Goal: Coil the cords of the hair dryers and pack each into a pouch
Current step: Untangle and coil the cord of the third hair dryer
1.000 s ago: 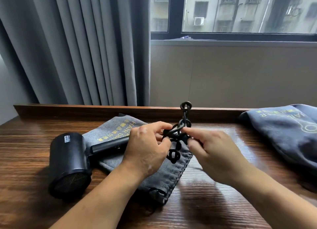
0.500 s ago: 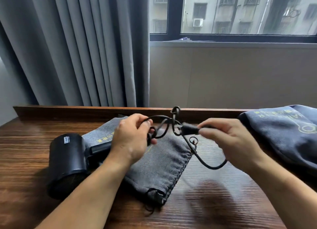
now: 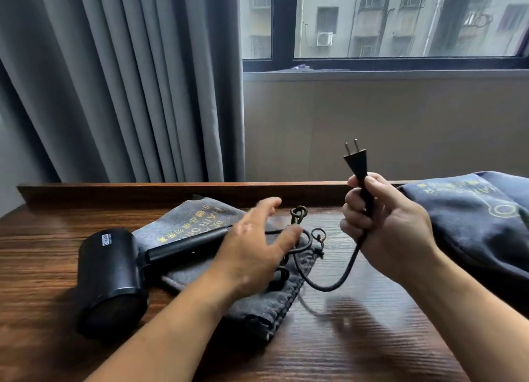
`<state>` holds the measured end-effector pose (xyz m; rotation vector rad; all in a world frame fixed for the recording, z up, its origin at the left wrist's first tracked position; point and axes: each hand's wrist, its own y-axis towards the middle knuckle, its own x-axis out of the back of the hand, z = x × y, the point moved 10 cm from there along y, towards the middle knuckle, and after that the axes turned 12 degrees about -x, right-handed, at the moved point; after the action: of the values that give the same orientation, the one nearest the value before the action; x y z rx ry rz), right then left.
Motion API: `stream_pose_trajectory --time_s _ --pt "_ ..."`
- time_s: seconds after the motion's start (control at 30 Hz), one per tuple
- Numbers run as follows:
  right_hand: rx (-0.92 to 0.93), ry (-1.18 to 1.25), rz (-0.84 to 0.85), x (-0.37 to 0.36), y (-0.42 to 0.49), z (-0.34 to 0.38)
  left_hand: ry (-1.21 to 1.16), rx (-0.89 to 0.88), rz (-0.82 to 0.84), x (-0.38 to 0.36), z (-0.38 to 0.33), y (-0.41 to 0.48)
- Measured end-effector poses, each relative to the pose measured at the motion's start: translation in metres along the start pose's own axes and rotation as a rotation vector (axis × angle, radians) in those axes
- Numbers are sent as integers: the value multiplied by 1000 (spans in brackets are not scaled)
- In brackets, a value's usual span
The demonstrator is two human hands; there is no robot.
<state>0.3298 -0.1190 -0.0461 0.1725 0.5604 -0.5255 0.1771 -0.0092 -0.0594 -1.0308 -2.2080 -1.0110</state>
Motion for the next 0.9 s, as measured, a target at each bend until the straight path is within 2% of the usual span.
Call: stream_pose_trajectory --time_s 0.03,0.1,0.17,0.33,0.47,0.53,0.67,0.9 --pt "-15 13 25 -4 0 -3 31 5 97 -15 1 -1" --pt "-34 11 55 -8 -1 -6 112 -57 179 -30 2 1" --pt "-24 -80 28 -6 -3 -5 144 -85 158 -27 6 4" --pt "14 -442 -172 12 0 -3 114 -12 142 -15 16 6" --pt "90 -782 -204 7 -3 -1 -1 31 182 -7 19 3" --pt "137 -961 -247 5 -4 0 -70 46 81 5 20 3" --pt "150 -1050 -278 3 -5 -4 -159 38 -170 22 12 1" --pt "118 -985 -154 -21 -6 -21 -474 -49 -183 14 5 -4"
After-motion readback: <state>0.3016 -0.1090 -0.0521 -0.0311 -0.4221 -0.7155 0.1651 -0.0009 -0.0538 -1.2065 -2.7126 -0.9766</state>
